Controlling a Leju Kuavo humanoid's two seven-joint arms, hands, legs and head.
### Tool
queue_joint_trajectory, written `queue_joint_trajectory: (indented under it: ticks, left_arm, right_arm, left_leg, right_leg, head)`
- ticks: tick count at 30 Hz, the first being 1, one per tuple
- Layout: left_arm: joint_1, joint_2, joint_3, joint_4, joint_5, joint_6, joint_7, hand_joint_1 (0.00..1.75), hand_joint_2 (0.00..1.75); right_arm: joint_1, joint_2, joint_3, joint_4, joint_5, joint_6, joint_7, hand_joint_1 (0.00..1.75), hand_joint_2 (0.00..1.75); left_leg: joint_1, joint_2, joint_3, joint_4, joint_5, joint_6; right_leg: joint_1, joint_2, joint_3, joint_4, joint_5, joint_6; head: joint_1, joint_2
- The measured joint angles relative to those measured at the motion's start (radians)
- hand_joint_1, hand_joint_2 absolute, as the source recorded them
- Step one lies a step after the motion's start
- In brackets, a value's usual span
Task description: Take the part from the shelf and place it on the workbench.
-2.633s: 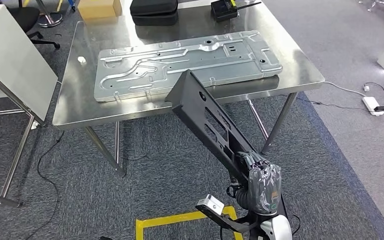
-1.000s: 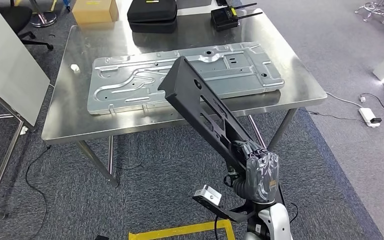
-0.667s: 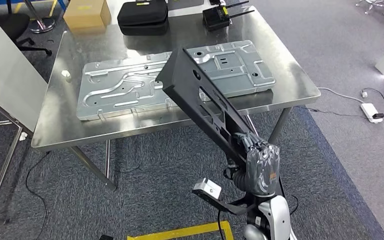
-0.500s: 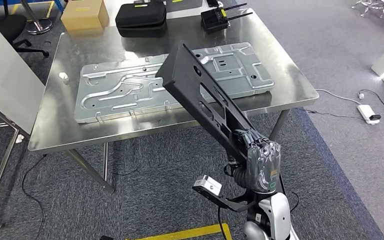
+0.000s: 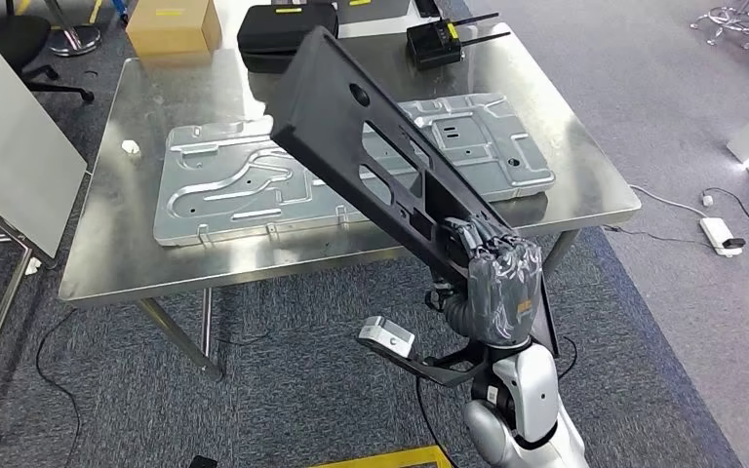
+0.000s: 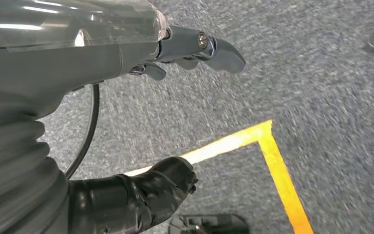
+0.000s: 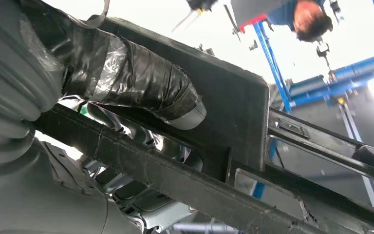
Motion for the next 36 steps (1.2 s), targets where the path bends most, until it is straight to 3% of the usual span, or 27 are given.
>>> queue_joint_trajectory:
  ticks: [2, 4, 7, 8, 10, 11, 12, 13, 15, 17, 19, 22, 24, 26, 27, 28, 30, 31, 33, 36]
  left_arm:
    - [-0.002, -0.001, -0.006, 0.0, -0.002, -0.003, 0.0, 0.0, 1.75]
    - [-0.004, -0.002, -0.011, 0.0, -0.006, -0.006, 0.001, 0.0, 1.75]
    - [-0.005, -0.001, -0.015, 0.0, -0.011, -0.007, 0.002, 0.0, 1.75]
    - [-0.005, -0.001, -0.016, 0.0, -0.013, -0.007, 0.003, 0.0, 1.75]
    - [-0.004, -0.001, -0.016, 0.0, -0.018, -0.008, 0.005, 0.0, 1.75]
    - [-0.004, -0.001, -0.017, 0.0, -0.021, -0.009, 0.006, 0.0, 1.75]
    - [-0.003, -0.001, -0.017, 0.0, -0.022, -0.01, 0.007, 0.0, 1.75]
    - [-0.003, -0.001, -0.017, 0.0, -0.023, -0.01, 0.007, 0.0, 1.75]
    - [-0.003, 0.0, -0.018, 0.0, -0.025, -0.011, 0.008, 0.0, 1.75]
    - [-0.005, 0.002, -0.019, 0.0, -0.029, -0.011, 0.009, 0.0, 1.75]
    - [-0.008, 0.002, -0.022, 0.0, -0.033, -0.013, 0.01, 0.0, 1.75]
    - [-0.008, 0.002, -0.031, 0.0, -0.038, -0.014, 0.012, 0.0, 1.75]
    - [-0.009, 0.001, -0.036, 0.0, -0.039, -0.014, 0.013, 0.0, 1.75]
    - [-0.01, 0.001, -0.039, 0.0, -0.039, -0.014, 0.013, 0.0, 1.75]
    - [-0.01, 0.001, -0.04, 0.0, -0.039, -0.014, 0.014, 0.0, 1.75]
    - [-0.009, 0.001, -0.04, 0.0, -0.039, -0.015, 0.014, 0.0, 1.75]
    - [-0.008, 0.0, -0.04, 0.0, -0.041, -0.016, 0.015, 0.0, 1.75]
    - [-0.009, -0.001, -0.041, 0.0, -0.042, -0.017, 0.015, 0.0, 1.75]
    - [-0.013, -0.002, -0.041, 0.0, -0.043, -0.018, 0.016, 0.0, 1.75]
    - [-0.018, -0.002, -0.041, 0.0, -0.046, -0.021, 0.017, 0.0, 1.75]
  right_arm:
    - [-0.021, 0.005, 0.01, 0.003, 0.012, 0.0, 0.006, 1.75, 1.75]
    - [-0.036, 0.012, 0.018, 0.007, 0.022, -0.001, 0.013, 1.75, 1.75]
    - [-0.052, 0.021, 0.025, 0.01, 0.036, -0.006, 0.023, 1.75, 1.75]
    - [-0.058, 0.025, 0.028, 0.011, 0.041, -0.009, 0.025, 1.75, 1.75]
    - [-0.068, 0.03, 0.035, 0.014, 0.05, -0.014, 0.028, 1.75, 1.75]
    - [-0.071, 0.032, 0.039, 0.016, 0.053, -0.015, 0.03, 1.75, 1.75]
    - [-0.073, 0.033, 0.041, 0.019, 0.056, -0.014, 0.032, 1.75, 1.75]
    - [-0.074, 0.034, 0.042, 0.022, 0.059, -0.013, 0.035, 1.75, 1.75]
    - [-0.081, 0.039, 0.045, 0.028, 0.066, -0.011, 0.039, 1.75, 1.75]
    - [-0.095, 0.043, 0.048, 0.033, 0.076, -0.006, 0.043, 1.75, 1.75]
    - [-0.108, 0.046, 0.051, 0.04, 0.087, 0.0, 0.046, 1.75, 1.75]
    - [-0.124, 0.051, 0.055, 0.049, 0.1, 0.008, 0.052, 1.75, 1.75]
    - [-0.136, 0.052, 0.056, 0.056, 0.107, 0.013, 0.056, 1.75, 1.75]
    - [-0.142, 0.052, 0.058, 0.063, 0.111, 0.019, 0.057, 1.75, 1.75]
    - [-0.143, 0.052, 0.058, 0.068, 0.112, 0.021, 0.058, 1.75, 1.75]
    - [-0.145, 0.052, 0.059, 0.072, 0.113, 0.024, 0.059, 1.75, 1.75]
    - [-0.155, 0.053, 0.061, 0.08, 0.118, 0.034, 0.064, 1.75, 1.75]
    - [-0.162, 0.053, 0.062, 0.084, 0.12, 0.039, 0.066, 1.75, 1.75]
    - [-0.177, 0.057, 0.066, 0.093, 0.124, 0.046, 0.068, 1.75, 1.75]
    - [-0.188, 0.064, 0.07, 0.106, 0.126, 0.054, 0.073, 1.75, 1.75]
  left_leg:
    - [-0.003, -0.001, 0.005, 0.002, -0.009, -0.011]
    - [-0.005, 0.0, 0.006, 0.0, -0.012, -0.023]
    - [-0.003, 0.001, -0.001, 0.027, -0.035, -0.039]
    - [-0.002, 0.001, -0.023, 0.072, -0.057, -0.042]
    - [-0.001, 0.001, -0.097, 0.208, -0.106, -0.047]
    - [-0.001, 0.001, -0.132, 0.263, -0.117, -0.049]
    - [-0.001, 0.001, -0.153, 0.286, -0.109, -0.049]
    - [-0.001, 0.001, -0.153, 0.267, -0.079, -0.049]
    - [-0.001, 0.001, -0.109, 0.143, 0.008, -0.042]
    - [-0.005, 0.001, -0.064, 0.036, 0.05, -0.032]
    - [-0.01, 0.001, -0.053, 0.012, 0.042, -0.024]
    - [-0.002, 0.001, -0.042, -0.002, 0.039, -0.007]
    - [0.001, 0.001, -0.033, -0.008, 0.035, 0.003]
    - [0.0, 0.001, -0.028, -0.007, 0.028, 0.007]
    - [0.0, 0.0, -0.023, -0.006, 0.023, 0.007]
    - [0.0, -0.001, -0.015, -0.005, 0.017, 0.006]
    - [0.0, -0.003, 0.003, -0.003, 0.002, 0.002]
    - [-0.002, -0.003, 0.011, -0.001, -0.005, -0.003]
    - [-0.005, -0.004, 0.016, 0.0, -0.014, -0.013]
    - [-0.006, -0.003, 0.019, -0.003, -0.02, -0.029]
  right_leg:
    - [0.006, -0.001, 0.037, -0.087, 0.028, -0.009]
    - [0.012, 0.001, 0.045, -0.105, 0.017, -0.019]
    - [0.005, 0.002, 0.06, -0.12, 0.014, -0.036]
    - [0.003, 0.001, 0.067, -0.125, 0.012, -0.042]
    - [0.005, 0.0, 0.075, -0.126, 0.005, -0.051]
    - [0.007, 0.0, 0.079, -0.126, 0.001, -0.054]
    - [0.008, 0.001, 0.085, -0.125, -0.004, -0.055]
    - [0.008, 0.002, 0.093, -0.125, -0.009, -0.054]
    - [0.009, 0.004, 0.109, -0.125, -0.021, -0.05]
    - [0.012, 0.006, 0.117, -0.123, -0.032, -0.042]
    - [0.014, 0.006, 0.117, -0.125, -0.037, -0.032]
    - [0.015, 0.003, 0.111, -0.103, -0.056, -0.017]
    - [0.012, 0.002, 0.059, -0.001, -0.103, -0.01]
    - [0.01, 0.002, -0.021, 0.129, -0.143, -0.007]
    - [0.01, 0.002, -0.047, 0.16, -0.137, -0.006]
    - [0.009, 0.002, -0.055, 0.152, -0.109, -0.006]
    - [0.009, 0.001, -0.02, 0.035, -0.017, -0.012]
    - [0.011, 0.001, 0.005, -0.027, 0.016, -0.015]
    - [0.015, 0.001, 0.036, -0.098, 0.032, -0.023]
    - [0.015, 0.004, 0.047, -0.113, 0.023, -0.035]
  head:
    - [-0.001, 0.0]
    - [-0.002, 0.0]
    - [-0.004, 0.0]
    - [-0.005, 0.0]
    - [-0.007, 0.0]
    - [-0.007, 0.0]
    - [-0.007, 0.0]
    - [-0.007, 0.0]
    - [-0.007, 0.0]
    - [-0.007, 0.0]
    - [-0.008, 0.0]
    - [-0.006, 0.0]
    - [-0.005, 0.0]
    - [-0.004, 0.0]
    - [-0.004, 0.0]
    - [-0.004, 0.0]
    - [-0.004, 0.0]
    - [-0.004, 0.0]
    - [-0.005, 0.0]
    - [-0.008, 0.0]
